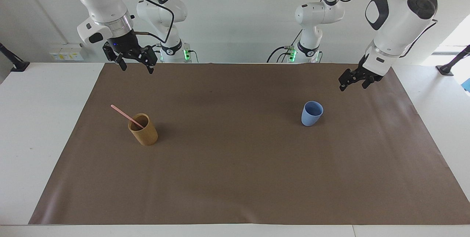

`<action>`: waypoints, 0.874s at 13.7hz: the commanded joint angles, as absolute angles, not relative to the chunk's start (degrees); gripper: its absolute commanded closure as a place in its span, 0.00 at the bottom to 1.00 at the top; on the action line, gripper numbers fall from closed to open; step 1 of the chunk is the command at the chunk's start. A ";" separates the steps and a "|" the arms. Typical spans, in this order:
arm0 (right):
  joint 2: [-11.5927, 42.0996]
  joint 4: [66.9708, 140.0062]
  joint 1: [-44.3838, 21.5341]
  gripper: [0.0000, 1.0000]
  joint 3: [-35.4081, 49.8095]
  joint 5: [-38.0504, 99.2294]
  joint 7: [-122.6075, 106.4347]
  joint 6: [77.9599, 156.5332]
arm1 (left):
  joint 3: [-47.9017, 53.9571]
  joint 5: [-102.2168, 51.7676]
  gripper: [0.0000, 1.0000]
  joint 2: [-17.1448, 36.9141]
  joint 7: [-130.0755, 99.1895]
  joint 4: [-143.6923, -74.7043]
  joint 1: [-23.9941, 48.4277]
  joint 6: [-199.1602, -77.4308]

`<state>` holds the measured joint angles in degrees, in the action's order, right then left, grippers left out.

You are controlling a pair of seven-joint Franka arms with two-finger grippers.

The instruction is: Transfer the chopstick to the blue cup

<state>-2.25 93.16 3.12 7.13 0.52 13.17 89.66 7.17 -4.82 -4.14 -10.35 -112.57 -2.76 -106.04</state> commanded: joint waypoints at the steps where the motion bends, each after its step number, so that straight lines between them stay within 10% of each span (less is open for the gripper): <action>1: -2.46 93.87 3.87 0.00 7.38 0.62 11.69 89.91 | 6.42 -6.24 0.00 -4.92 -14.05 -118.98 -0.27 -112.83; 12: -2.99 94.66 4.48 0.00 7.38 0.70 9.58 89.91 | 6.42 -6.77 0.00 0.00 -19.34 -127.35 4.66 -125.42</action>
